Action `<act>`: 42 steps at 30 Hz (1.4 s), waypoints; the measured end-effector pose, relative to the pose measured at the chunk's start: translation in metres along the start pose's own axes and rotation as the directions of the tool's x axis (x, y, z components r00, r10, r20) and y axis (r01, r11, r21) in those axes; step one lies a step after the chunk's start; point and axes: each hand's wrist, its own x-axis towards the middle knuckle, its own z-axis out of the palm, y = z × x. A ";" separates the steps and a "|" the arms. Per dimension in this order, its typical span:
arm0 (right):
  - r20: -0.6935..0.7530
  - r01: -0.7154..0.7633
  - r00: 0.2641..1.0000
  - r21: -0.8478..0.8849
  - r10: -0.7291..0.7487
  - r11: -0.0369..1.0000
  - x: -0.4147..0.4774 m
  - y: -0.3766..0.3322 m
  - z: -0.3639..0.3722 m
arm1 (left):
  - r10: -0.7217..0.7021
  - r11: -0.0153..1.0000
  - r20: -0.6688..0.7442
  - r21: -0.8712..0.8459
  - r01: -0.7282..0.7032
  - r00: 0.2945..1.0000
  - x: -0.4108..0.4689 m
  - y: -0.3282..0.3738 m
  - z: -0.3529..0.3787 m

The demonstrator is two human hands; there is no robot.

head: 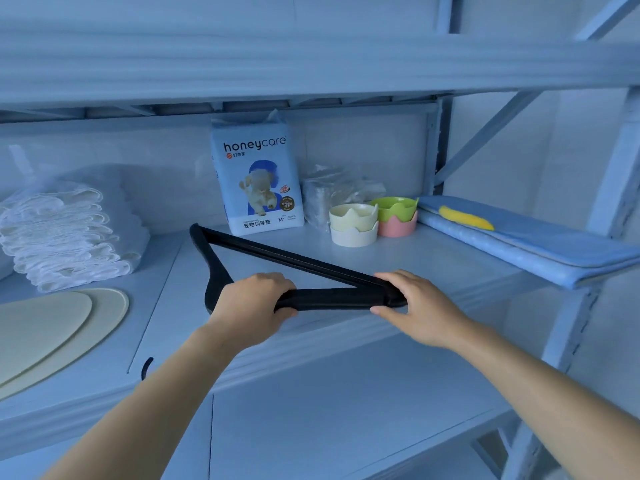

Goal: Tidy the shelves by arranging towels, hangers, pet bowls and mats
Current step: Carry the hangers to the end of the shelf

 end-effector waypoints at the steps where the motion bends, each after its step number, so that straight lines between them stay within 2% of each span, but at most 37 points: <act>1: -0.014 -0.010 1.000 -0.002 0.010 1.000 -0.006 0.006 -0.008 | 0.020 1.000 -0.011 0.000 -0.020 1.000 0.006 0.010 -0.001; 12: -0.136 -0.106 0.986 -0.058 0.098 0.993 -0.062 0.075 -0.086 | 0.167 0.986 -0.075 -0.008 -0.168 0.983 0.073 0.114 -0.001; 21: -0.224 -0.238 0.951 -0.097 0.212 0.966 -0.099 0.123 -0.135 | 0.326 0.944 -0.113 -0.001 -0.329 0.938 0.128 0.188 0.006; 29: -0.316 -0.273 0.921 -0.114 0.226 0.955 -0.101 0.173 -0.165 | 0.433 0.900 -0.163 0.024 -0.435 0.887 0.191 0.232 0.020; 42: -0.301 -0.373 0.900 -0.153 0.317 0.915 -0.067 0.289 -0.208 | 0.516 0.853 -0.091 -0.038 -0.521 0.852 0.328 0.291 0.069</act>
